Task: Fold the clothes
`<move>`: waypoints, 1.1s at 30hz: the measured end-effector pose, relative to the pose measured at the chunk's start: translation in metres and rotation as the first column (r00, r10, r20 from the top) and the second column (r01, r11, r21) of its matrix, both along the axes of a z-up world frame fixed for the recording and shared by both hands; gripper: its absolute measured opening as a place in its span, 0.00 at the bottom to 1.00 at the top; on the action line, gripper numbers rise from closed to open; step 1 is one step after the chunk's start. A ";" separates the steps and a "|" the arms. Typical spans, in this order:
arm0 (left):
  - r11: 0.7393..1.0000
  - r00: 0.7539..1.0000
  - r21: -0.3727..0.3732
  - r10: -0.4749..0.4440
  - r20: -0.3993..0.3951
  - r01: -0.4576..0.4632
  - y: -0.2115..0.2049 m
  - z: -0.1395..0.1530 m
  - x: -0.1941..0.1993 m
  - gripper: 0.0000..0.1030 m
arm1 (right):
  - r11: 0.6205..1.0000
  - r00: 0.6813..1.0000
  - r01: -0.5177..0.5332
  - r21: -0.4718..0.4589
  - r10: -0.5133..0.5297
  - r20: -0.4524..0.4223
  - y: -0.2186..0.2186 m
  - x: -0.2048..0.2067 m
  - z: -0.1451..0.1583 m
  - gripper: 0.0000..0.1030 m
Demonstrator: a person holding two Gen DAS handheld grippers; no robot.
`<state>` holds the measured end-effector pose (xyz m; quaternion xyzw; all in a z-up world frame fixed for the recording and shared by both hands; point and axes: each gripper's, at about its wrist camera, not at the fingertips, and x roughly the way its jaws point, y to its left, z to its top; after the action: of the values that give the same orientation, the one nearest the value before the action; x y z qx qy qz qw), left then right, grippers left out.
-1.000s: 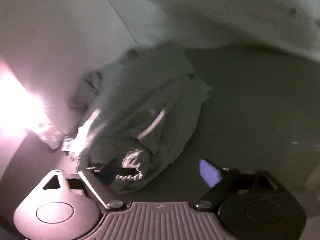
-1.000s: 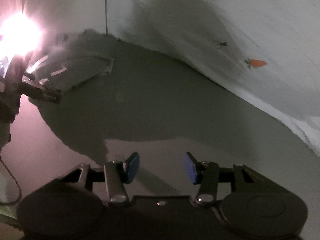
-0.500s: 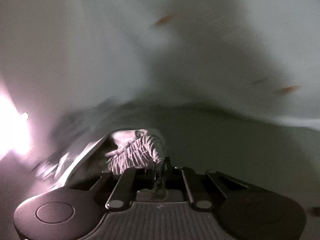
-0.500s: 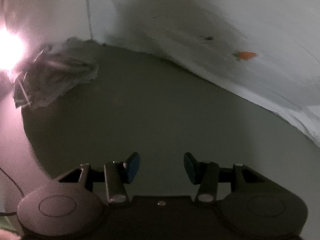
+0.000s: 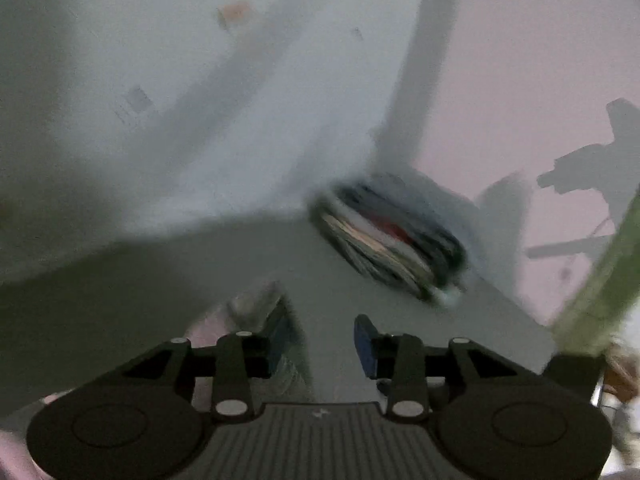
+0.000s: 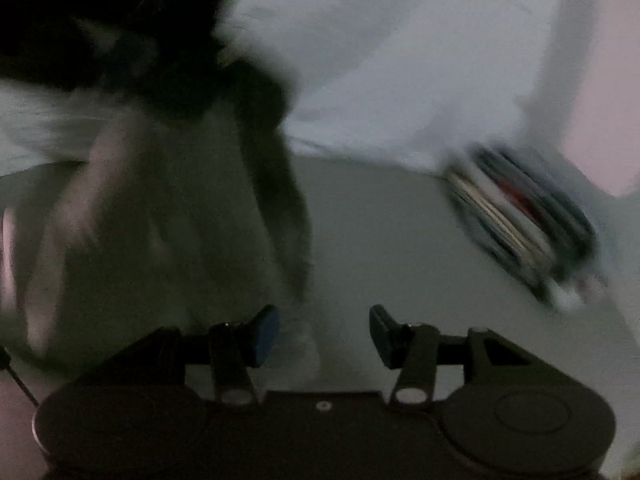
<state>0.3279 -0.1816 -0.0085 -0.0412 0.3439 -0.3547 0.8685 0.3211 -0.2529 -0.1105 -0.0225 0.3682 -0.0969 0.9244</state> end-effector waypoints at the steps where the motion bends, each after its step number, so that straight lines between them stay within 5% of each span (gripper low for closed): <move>1: 0.999 0.999 -0.042 -0.026 -0.021 0.025 0.000 -0.003 -0.007 0.71 | 1.000 1.000 0.026 0.010 -0.026 -0.004 -0.016 -0.008 -0.003 0.53; 2: 0.998 0.999 -0.060 -0.023 -0.037 0.021 0.002 -0.008 -0.014 0.78 | 0.999 0.999 0.045 0.016 -0.045 -0.007 -0.030 -0.016 -0.006 0.56; 6: 0.990 0.979 0.054 0.139 -0.152 -0.132 0.033 -0.049 -0.021 0.80 | 0.995 0.996 0.074 0.061 -0.070 -0.058 -0.052 -0.024 -0.029 0.56; 10: 0.899 0.879 0.219 0.424 -0.217 -0.379 0.102 -0.085 -0.034 0.80 | 0.985 0.994 0.051 0.168 -0.033 -0.108 -0.051 -0.015 -0.046 0.57; 15: 0.774 0.746 0.274 0.629 -0.220 -0.571 0.196 -0.082 -0.030 0.80 | 0.941 0.993 0.026 0.338 0.013 -0.114 -0.037 0.017 -0.065 0.70; 19: 0.735 0.711 0.287 0.674 -0.201 -0.615 0.226 -0.087 -0.026 0.80 | 0.912 0.992 0.089 0.400 -0.043 -0.121 -0.030 0.044 -0.080 0.72; 20: 0.731 0.706 0.288 0.678 -0.204 -0.618 0.229 -0.091 -0.023 0.80 | 0.916 0.993 0.085 0.391 -0.044 -0.112 -0.026 0.049 -0.083 0.66; 22: 0.740 0.705 0.271 0.671 -0.229 -0.616 0.241 -0.100 -0.014 0.80 | 0.938 0.996 0.046 0.344 -0.014 -0.093 -0.015 0.061 -0.086 0.18; 23: 0.746 0.707 0.258 0.665 -0.242 -0.614 0.242 -0.100 -0.009 0.80 | 0.944 0.997 0.023 0.328 0.004 -0.081 -0.010 0.068 -0.083 0.06; 27: 0.786 0.757 0.222 0.617 -0.214 -0.577 0.234 -0.095 0.011 0.80 | 0.946 0.992 -0.110 0.304 0.085 0.095 0.010 0.096 -0.032 0.05; 31: 0.808 0.787 0.218 0.586 -0.193 -0.548 0.221 -0.091 0.023 0.80 | 0.914 0.935 -0.246 0.323 0.136 0.327 0.020 0.111 0.028 0.09; 32: 0.813 0.792 0.217 0.579 -0.193 -0.541 0.218 -0.091 0.023 0.80 | 0.892 0.921 -0.284 0.351 0.151 0.360 0.019 0.111 0.036 0.27; 33: 0.814 0.794 0.220 0.577 -0.192 -0.537 0.217 -0.093 0.021 0.80 | 0.880 0.916 -0.304 0.366 0.163 0.368 0.018 0.111 0.039 0.61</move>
<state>0.3486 0.0355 -0.1014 -0.1179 0.4495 -0.0468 0.8843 0.4318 -0.2351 -0.0716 0.1461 0.2168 0.0950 0.9605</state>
